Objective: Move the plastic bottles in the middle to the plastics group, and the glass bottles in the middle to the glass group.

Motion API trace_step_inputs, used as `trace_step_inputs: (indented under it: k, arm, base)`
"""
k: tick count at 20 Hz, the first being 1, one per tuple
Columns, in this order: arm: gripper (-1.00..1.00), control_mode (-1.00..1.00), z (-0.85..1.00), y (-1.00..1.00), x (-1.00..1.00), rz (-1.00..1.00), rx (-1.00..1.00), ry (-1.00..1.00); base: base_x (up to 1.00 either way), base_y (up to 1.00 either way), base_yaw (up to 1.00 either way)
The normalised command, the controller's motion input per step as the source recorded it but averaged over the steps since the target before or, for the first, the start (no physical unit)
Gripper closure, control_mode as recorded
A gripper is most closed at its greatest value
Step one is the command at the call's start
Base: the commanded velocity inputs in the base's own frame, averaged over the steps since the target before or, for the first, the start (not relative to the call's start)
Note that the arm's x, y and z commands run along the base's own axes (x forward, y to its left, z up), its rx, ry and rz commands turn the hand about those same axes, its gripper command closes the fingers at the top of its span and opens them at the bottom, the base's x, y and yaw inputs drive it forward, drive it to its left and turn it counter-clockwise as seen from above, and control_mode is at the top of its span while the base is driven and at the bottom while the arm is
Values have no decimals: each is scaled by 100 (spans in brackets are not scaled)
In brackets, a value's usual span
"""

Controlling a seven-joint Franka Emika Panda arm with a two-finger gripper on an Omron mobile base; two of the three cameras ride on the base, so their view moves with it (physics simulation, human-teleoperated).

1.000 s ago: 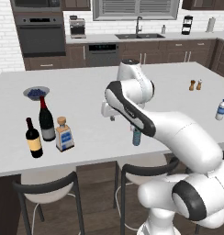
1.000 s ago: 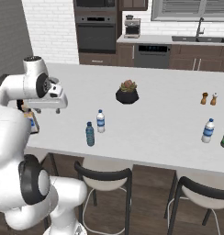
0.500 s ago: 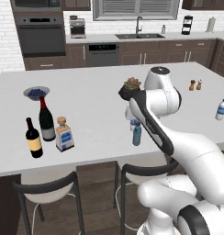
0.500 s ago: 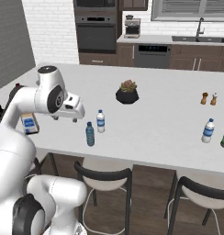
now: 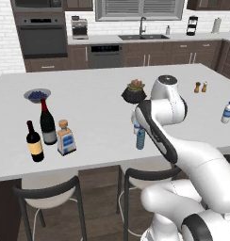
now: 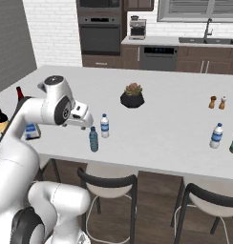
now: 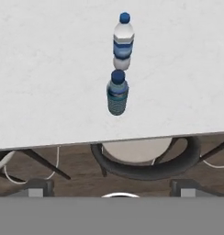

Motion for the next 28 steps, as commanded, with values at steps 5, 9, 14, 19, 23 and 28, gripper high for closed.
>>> trace_step_inputs:
  k: [5, 9, 14, 19, 23, 28]
  arm:
    - [-100, -100, -13, -9, 19, -1, 0, 0]
    - [-100, -100, -19, -34, 4, -6, 0, 0]
    - [-100, -100, -12, -3, 12, -1, 0, -1]
    - [-100, -100, -14, 0, 24, 0, 0, -3]
    - [-100, -100, -23, 0, 33, 0, 0, -3]
    - [-100, -100, -22, 0, 32, 0, 0, -2]
  base:
    - [0, 0, 0]
    - [0, 0, 0]
    - [0, 0, 0]
    - [0, 0, 0]
    - [0, 0, 0]
    - [0, 0, 0]
